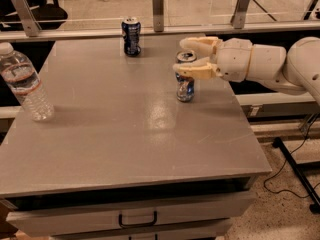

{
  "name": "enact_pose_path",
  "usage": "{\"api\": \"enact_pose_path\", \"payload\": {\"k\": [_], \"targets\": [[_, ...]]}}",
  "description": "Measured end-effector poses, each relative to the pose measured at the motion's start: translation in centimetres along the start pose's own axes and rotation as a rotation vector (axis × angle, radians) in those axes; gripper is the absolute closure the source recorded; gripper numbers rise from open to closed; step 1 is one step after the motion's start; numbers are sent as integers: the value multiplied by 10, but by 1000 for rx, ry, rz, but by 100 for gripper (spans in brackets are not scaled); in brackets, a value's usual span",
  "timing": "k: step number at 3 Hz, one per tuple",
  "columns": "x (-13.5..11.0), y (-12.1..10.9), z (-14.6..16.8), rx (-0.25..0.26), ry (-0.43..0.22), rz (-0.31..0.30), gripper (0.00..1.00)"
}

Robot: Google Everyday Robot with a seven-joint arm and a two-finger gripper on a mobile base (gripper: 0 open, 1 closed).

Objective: Place redbull can upright

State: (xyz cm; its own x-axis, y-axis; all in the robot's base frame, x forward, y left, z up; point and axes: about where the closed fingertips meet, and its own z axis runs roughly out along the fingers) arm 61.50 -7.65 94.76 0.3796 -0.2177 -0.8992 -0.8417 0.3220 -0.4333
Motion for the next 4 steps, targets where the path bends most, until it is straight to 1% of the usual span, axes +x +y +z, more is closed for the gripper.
{"api": "enact_pose_path", "payload": {"k": [1, 2, 3, 4], "targets": [[2, 0, -2, 7, -1, 5, 0], [2, 0, -9, 33, 2, 14, 0], [-22, 2, -41, 127, 9, 52, 0], [-83, 23, -62, 231, 10, 59, 0]]}}
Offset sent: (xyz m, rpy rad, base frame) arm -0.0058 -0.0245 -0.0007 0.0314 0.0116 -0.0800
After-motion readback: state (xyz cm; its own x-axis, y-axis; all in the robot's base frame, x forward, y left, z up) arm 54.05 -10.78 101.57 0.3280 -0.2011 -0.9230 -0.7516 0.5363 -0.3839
